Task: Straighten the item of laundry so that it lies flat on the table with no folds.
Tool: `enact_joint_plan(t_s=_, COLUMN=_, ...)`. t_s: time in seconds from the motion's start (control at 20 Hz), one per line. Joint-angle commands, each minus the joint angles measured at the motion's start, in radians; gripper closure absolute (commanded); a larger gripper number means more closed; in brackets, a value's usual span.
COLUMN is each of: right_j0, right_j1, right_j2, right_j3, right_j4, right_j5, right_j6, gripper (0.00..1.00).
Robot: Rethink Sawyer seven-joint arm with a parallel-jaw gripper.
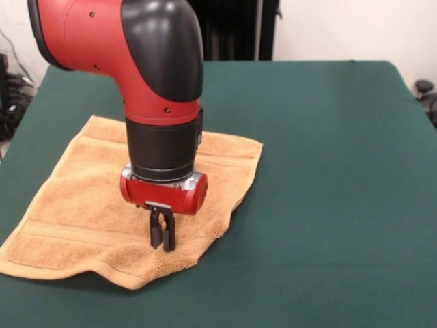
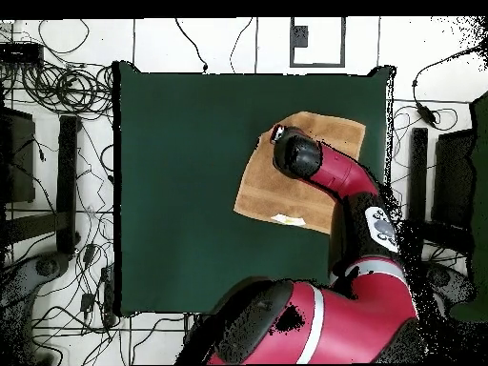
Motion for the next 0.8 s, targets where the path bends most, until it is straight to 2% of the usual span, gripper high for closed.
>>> enact_joint_plan(t_s=0.05, right_j0=0.046, right_j1=0.127, right_j2=0.016, right_j3=0.156, right_j4=-0.007, right_j5=0.272, right_j6=0.121, gripper=1.00)
enact_joint_plan(t_s=0.6, right_j0=0.021, right_j1=0.092, right_j2=0.015, right_j3=0.164, right_j4=-0.035, right_j5=0.349, right_j6=0.073, gripper=1.00)
enact_joint_plan(t_s=0.8, right_j0=0.038, right_j1=0.076, right_j2=-0.009, right_j3=0.157, right_j4=-0.059, right_j5=0.360, right_j6=0.067, gripper=1.00)
